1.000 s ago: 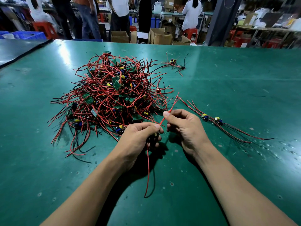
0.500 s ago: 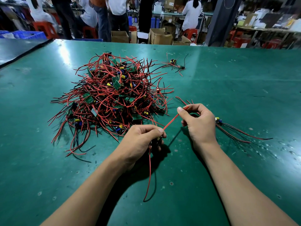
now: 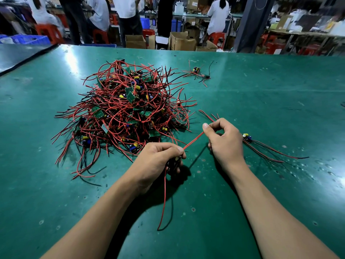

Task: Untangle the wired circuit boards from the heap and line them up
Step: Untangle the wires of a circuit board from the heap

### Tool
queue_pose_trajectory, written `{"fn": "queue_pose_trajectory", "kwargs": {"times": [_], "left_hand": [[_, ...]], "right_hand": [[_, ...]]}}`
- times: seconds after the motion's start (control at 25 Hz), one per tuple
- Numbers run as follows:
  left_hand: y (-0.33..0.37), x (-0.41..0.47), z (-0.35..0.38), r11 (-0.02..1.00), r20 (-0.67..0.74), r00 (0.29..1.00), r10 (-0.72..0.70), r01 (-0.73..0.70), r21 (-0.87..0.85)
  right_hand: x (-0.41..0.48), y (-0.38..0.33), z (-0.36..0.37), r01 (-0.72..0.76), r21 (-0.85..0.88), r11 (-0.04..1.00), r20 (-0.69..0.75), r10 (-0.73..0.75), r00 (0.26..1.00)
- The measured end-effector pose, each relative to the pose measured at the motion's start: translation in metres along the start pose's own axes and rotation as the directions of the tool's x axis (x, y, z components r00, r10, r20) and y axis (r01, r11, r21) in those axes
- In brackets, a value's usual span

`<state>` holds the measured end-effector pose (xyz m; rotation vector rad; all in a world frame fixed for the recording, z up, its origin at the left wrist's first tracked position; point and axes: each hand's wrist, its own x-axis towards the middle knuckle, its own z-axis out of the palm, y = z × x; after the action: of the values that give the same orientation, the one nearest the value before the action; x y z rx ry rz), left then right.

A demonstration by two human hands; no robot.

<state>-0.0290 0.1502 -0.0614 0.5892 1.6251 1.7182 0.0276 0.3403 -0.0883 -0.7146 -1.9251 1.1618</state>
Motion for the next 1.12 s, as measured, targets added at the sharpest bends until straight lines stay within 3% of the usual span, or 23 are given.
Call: {"fn": "queue_pose_trajectory", "kwargs": {"times": [0.16,0.32,0.56,0.96,1.12], "left_hand": [[0.001,-0.001,0.000,0.999,-0.018,1.000,-0.008,0.007,-0.037],[0.001,-0.002,0.000,1.000,-0.019,1.000,-0.018,0.018,-0.015],[0.000,0.001,-0.001,0.991,-0.103,0.994,-0.025,0.011,-0.131],[0.000,0.003,-0.002,0.982,-0.062,0.998,-0.020,0.008,-0.186],[-0.001,-0.002,-0.001,0.993,0.051,0.998,0.036,-0.030,-0.112]], "right_hand": [[0.001,0.000,0.000,-0.045,0.089,0.995,0.035,0.042,0.999],[0.000,0.002,0.000,0.045,-0.029,0.999,0.041,-0.043,0.998],[0.001,-0.003,-0.004,-0.165,0.207,0.964,0.095,0.148,0.984],[-0.009,-0.007,-0.001,0.024,-0.092,0.996,0.127,-0.012,0.992],[-0.020,-0.013,0.003,0.085,-0.083,0.993,0.310,-0.055,0.949]]}}
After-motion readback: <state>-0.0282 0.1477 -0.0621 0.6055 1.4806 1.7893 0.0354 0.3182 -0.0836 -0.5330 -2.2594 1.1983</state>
